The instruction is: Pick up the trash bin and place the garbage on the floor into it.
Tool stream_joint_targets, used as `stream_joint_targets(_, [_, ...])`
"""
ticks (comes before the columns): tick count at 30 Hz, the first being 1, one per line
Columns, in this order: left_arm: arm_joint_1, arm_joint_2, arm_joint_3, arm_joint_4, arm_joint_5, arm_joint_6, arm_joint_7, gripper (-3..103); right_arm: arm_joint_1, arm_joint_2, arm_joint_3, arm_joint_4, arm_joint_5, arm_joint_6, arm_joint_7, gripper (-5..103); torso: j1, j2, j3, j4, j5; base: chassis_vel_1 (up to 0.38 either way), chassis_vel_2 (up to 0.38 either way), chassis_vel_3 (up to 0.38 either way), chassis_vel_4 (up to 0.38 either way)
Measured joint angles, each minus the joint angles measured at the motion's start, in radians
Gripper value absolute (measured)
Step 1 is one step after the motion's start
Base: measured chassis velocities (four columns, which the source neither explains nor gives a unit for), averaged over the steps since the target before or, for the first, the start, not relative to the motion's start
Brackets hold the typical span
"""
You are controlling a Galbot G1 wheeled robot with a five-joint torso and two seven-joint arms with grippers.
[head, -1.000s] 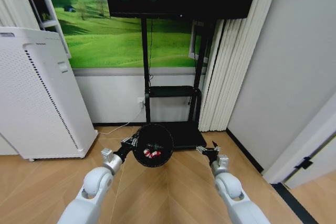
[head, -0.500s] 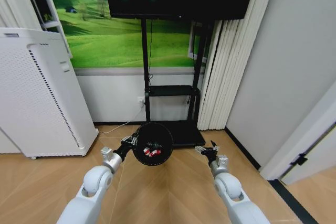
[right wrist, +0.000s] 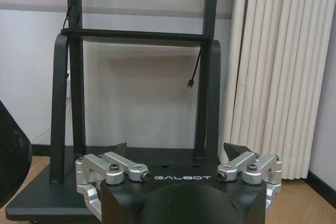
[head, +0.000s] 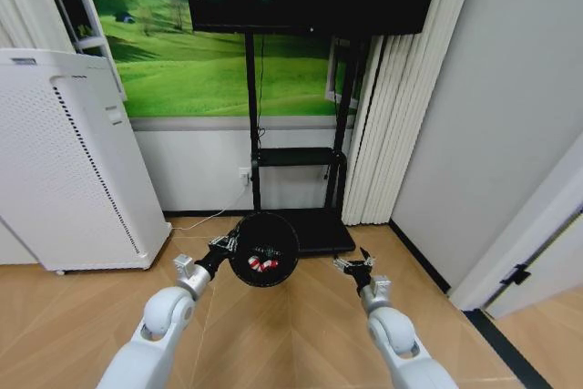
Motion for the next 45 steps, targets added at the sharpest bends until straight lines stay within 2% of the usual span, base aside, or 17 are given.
stream_joint_targets(22, [-0.011,0.001,0.002,0.015,-0.002,-0.001,0.005,7,-0.008,0.004,-0.007,0.005,-0.010,-0.002,0.000,100,0.000,0.000,0.000,0.0000,-0.0006,0.150,0.149,-0.154,-0.151])
stream_joint_targets(25, [-0.011,0.001,0.002,0.015,-0.002,-0.002,0.005,7,-0.011,0.004,-0.007,0.005,-0.012,-0.002,-0.002,100,0.000,0.000,0.000,0.0002,0.0008,0.189,0.191,-0.175,-0.170])
stream_joint_targets(26, [-0.011,0.001,0.002,0.016,-0.002,-0.002,0.006,7,-0.013,0.006,-0.007,0.006,-0.013,-0.002,-0.002,100,0.000,0.000,0.000,0.0003,-0.0004,0.141,0.160,-0.147,-0.163])
stream_joint_targets(28, [-0.011,0.001,0.002,0.017,-0.002,-0.002,0.008,7,-0.014,0.009,-0.007,0.006,-0.014,-0.002,-0.002,100,0.000,0.000,0.000,0.0001,0.0005,0.149,0.137,-0.141,-0.161])
stream_joint_targets(32, [-0.011,0.000,0.001,0.019,-0.002,-0.002,0.010,7,-0.014,0.011,-0.007,0.006,-0.018,-0.003,-0.002,100,0.000,0.000,0.000,0.0000,-0.0006,0.142,0.128,-0.141,-0.134])
stream_joint_targets(34, [-0.011,0.000,0.000,0.019,-0.002,-0.003,0.013,7,-0.014,0.013,-0.009,0.005,-0.020,-0.003,-0.002,100,0.000,0.000,0.000,0.0000,0.0003,0.130,0.102,-0.123,-0.127])
stream_joint_targets(45, [-0.020,-0.002,-0.001,0.035,-0.001,-0.005,0.024,7,-0.014,0.018,-0.011,-0.003,-0.026,-0.004,-0.008,100,0.000,0.000,0.000,0.0002,-0.0001,0.077,0.074,-0.074,-0.075])
